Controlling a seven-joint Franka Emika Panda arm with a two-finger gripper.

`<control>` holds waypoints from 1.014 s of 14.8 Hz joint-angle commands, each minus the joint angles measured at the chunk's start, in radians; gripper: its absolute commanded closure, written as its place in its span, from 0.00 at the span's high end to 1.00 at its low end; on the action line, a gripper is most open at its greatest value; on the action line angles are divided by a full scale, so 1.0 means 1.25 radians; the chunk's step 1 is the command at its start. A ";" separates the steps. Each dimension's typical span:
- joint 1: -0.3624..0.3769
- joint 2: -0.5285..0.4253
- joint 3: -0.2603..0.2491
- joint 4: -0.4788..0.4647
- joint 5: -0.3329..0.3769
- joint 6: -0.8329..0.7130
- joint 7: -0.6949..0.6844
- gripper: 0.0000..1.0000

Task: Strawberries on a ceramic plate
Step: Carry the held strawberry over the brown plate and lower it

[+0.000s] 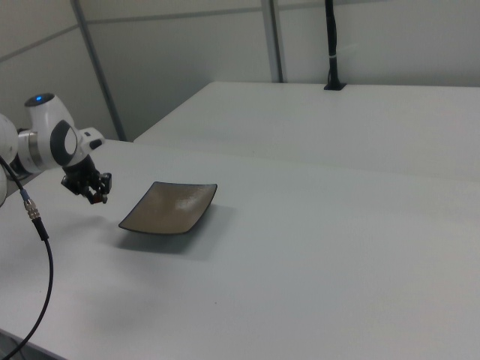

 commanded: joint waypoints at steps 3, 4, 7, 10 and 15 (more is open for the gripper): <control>-0.076 -0.117 0.013 0.004 0.013 -0.167 0.011 0.01; -0.085 -0.123 0.010 0.010 0.013 -0.188 0.010 0.01; -0.105 -0.124 -0.010 0.054 0.012 -0.278 0.001 0.01; -0.105 -0.124 -0.056 0.071 0.011 -0.341 -0.048 0.01; -0.106 -0.098 -0.122 0.069 0.011 -0.349 -0.119 0.01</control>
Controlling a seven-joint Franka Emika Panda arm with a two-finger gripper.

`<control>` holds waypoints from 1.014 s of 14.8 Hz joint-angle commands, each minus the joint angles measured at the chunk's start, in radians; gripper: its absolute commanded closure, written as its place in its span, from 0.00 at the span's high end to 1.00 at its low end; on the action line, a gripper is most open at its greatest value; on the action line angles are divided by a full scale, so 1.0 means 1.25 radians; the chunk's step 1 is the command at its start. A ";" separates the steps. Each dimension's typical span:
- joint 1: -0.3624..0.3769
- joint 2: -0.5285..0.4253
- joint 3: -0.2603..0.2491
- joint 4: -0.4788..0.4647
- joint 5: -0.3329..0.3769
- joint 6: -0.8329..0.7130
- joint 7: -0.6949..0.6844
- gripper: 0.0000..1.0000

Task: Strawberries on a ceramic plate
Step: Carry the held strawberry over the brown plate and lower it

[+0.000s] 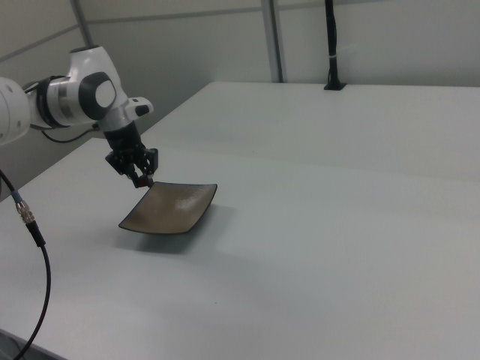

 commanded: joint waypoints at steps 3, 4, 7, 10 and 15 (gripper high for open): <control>0.000 0.054 -0.040 0.003 0.013 0.032 -0.079 0.01; -0.005 0.058 -0.040 -0.004 0.013 0.065 -0.076 0.01; -0.010 0.088 -0.040 -0.020 0.030 0.136 -0.075 0.03; -0.013 0.109 -0.040 -0.027 0.050 0.172 -0.082 0.03; -0.013 0.137 -0.040 -0.030 0.051 0.199 -0.082 0.45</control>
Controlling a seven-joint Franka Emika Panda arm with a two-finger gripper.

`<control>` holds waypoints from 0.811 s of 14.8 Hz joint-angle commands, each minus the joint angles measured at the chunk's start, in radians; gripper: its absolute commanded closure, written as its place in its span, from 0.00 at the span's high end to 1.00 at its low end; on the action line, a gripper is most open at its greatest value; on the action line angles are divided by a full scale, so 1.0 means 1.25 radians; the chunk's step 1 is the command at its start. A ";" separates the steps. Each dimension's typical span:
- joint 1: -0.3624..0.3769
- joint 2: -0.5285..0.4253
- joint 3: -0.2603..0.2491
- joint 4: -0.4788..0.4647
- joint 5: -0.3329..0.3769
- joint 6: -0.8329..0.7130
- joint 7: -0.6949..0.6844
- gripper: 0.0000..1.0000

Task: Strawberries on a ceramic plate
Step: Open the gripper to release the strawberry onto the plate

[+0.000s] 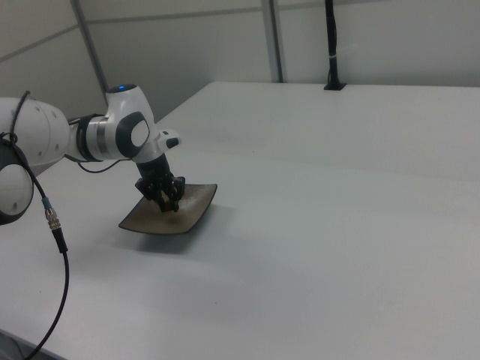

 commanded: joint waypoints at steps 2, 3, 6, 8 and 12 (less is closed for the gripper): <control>0.003 0.005 -0.007 -0.022 0.019 0.033 -0.023 1.00; 0.003 0.005 -0.007 -0.021 0.019 0.033 -0.023 1.00; 0.006 -0.001 -0.007 -0.020 0.019 0.028 -0.016 1.00; 0.003 -0.038 -0.008 -0.022 0.019 0.000 -0.015 1.00; -0.014 -0.126 -0.011 -0.017 0.018 -0.164 -0.012 1.00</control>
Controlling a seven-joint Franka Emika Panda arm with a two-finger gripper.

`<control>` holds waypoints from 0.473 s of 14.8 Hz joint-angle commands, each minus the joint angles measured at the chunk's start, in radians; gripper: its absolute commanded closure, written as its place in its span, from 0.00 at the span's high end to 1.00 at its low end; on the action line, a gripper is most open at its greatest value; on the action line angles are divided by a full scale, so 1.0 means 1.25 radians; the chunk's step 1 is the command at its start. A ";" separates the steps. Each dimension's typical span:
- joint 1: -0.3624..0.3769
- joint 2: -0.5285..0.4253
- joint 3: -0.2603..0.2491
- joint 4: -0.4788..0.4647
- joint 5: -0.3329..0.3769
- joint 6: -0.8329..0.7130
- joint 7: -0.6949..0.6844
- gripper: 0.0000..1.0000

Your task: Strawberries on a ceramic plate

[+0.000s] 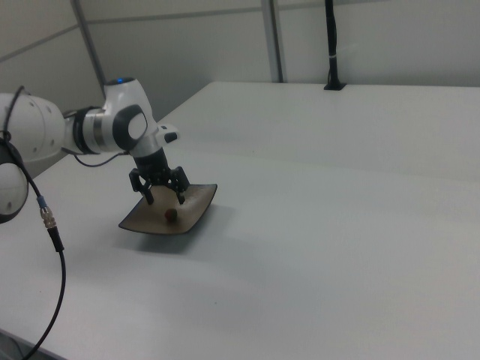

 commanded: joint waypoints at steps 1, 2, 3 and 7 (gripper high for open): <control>-0.022 -0.139 -0.014 -0.021 0.017 -0.166 -0.012 1.00; -0.034 -0.180 -0.020 -0.020 0.017 -0.215 -0.011 1.00; -0.039 -0.206 -0.022 -0.018 0.019 -0.250 -0.011 1.00; -0.086 -0.329 -0.033 -0.018 0.044 -0.367 -0.011 1.00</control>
